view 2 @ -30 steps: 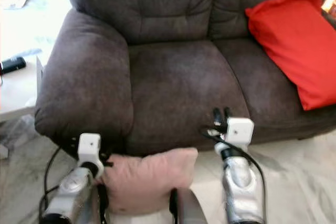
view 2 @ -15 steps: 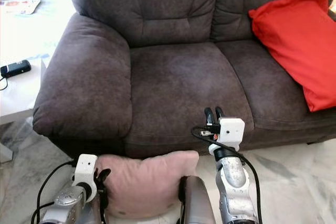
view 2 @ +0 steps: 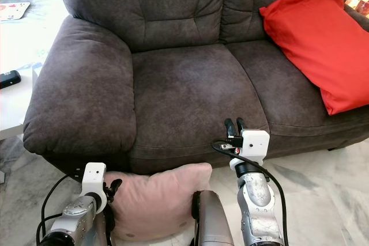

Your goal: Move the pillow to the sofa from floor

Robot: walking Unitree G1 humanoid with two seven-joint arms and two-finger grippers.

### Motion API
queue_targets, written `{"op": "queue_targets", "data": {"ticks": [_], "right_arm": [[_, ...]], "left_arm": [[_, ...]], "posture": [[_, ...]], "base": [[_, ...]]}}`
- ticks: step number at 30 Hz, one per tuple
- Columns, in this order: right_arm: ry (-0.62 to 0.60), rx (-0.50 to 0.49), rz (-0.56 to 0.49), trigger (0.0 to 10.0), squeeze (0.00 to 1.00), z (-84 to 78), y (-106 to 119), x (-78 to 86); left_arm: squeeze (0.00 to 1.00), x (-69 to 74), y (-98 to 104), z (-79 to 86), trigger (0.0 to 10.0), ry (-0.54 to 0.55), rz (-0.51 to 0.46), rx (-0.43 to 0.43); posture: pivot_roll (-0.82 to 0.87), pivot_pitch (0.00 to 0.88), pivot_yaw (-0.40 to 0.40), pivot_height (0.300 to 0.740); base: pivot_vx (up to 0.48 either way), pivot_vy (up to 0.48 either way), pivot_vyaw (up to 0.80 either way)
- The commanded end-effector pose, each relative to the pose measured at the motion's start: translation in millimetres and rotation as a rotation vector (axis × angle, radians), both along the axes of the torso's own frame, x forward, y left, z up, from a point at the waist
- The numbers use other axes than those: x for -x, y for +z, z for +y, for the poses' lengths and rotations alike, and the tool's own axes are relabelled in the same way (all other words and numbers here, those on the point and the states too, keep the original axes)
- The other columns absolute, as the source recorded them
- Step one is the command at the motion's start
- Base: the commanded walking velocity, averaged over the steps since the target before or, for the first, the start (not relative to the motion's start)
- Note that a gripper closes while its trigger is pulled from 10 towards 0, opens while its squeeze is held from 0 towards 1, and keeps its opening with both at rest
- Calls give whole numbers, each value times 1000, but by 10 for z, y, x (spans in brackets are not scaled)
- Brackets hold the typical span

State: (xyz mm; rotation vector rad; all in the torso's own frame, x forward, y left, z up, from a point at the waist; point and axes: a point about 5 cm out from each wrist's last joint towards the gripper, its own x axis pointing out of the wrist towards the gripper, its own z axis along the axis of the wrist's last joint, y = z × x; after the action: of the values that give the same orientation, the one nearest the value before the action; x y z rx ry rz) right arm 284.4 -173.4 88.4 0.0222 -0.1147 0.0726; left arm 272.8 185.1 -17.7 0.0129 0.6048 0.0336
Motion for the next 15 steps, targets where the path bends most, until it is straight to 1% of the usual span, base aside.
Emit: {"op": "queue_targets", "data": {"ticks": [1,6,7,10,11,12,13,15], "right_arm": [[8,1,-6,10000,0,-10,18,18],[22,-1,-24,10000,0,-2,55,8],[38,9,-43,10000,0,15,91,-3],[44,-4,-66,10000,0,26,151,-32],[51,0,-65,10000,0,36,158,-45],[52,1,-63,10000,0,40,159,-49],[54,3,-62,10000,0,42,157,-54],[46,9,-49,10000,0,25,135,-66]], "left_arm": [[1000,-7,-4,63,10000,55,14,5],[1000,-29,6,68,10000,75,14,9],[1000,-40,9,70,10000,93,17,13],[1000,-48,4,81,10000,130,22,20],[467,-47,-1,74,10000,134,22,27],[467,-47,-1,71,10000,132,21,27],[0,-45,-4,68,10000,131,22,26],[0,-42,-7,65,10000,138,19,29]], "posture": [[-47,133,-57,546],[-51,137,-59,546],[-57,147,-60,546],[-66,156,-66,546],[-70,160,-70,546],[-70,160,-70,546],[-72,162,-72,546],[-72,169,-77,546]], "base": [[0,0,0],[0,0,0],[0,0,0],[0,0,0],[0,0,0],[0,0,0],[0,0,0],[0,0,0]]}}
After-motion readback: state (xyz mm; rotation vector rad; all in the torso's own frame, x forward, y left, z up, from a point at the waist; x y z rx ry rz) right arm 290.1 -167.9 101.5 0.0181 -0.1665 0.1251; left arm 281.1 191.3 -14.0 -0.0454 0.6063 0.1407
